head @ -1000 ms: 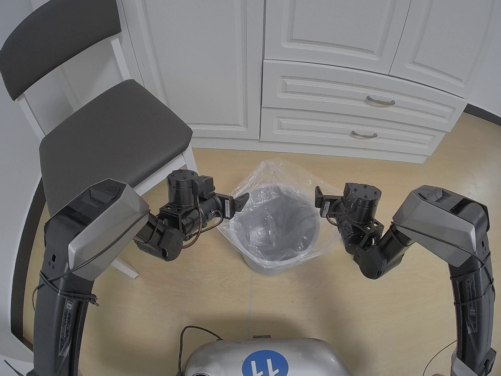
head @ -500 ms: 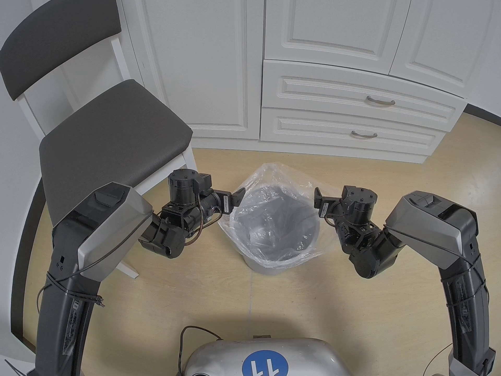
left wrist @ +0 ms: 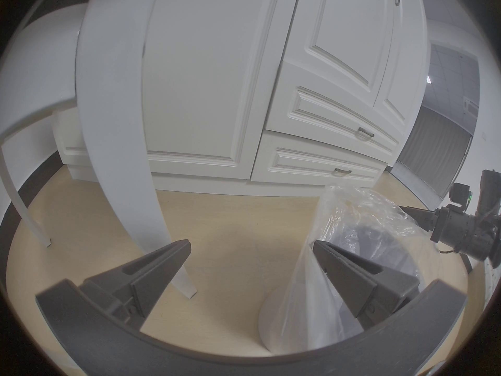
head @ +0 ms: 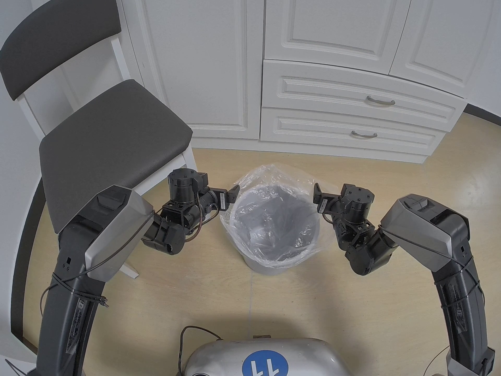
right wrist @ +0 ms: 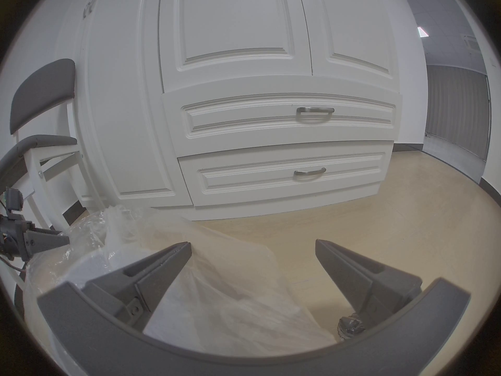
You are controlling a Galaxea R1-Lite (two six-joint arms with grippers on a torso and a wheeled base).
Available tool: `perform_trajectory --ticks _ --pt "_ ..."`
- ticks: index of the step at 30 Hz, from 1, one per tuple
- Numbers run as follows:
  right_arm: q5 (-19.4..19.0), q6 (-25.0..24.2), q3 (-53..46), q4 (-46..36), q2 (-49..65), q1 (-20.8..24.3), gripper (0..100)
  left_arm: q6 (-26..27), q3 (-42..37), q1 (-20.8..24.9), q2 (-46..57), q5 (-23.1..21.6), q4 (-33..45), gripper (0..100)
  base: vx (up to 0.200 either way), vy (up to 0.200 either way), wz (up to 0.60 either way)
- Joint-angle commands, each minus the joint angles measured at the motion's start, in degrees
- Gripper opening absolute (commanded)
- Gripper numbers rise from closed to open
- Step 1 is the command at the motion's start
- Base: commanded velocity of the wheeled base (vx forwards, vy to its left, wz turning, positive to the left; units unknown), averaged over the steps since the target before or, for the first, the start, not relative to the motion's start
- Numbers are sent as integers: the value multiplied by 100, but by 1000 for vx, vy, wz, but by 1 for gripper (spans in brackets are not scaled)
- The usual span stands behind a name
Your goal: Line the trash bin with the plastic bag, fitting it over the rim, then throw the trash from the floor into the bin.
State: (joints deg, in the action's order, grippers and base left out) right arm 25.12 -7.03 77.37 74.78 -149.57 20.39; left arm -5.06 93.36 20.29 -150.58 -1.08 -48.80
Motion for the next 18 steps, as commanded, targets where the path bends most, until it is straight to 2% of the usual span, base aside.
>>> perform_trajectory --ticks 1,18 --pt "1 0 190 2 -187 -53 100 -4 104 -33 -77 12 2 100 0 0 0" --pt "1 -246 1157 -42 -908 -247 100 5 350 -33 -305 117 2 100 0 0 0"
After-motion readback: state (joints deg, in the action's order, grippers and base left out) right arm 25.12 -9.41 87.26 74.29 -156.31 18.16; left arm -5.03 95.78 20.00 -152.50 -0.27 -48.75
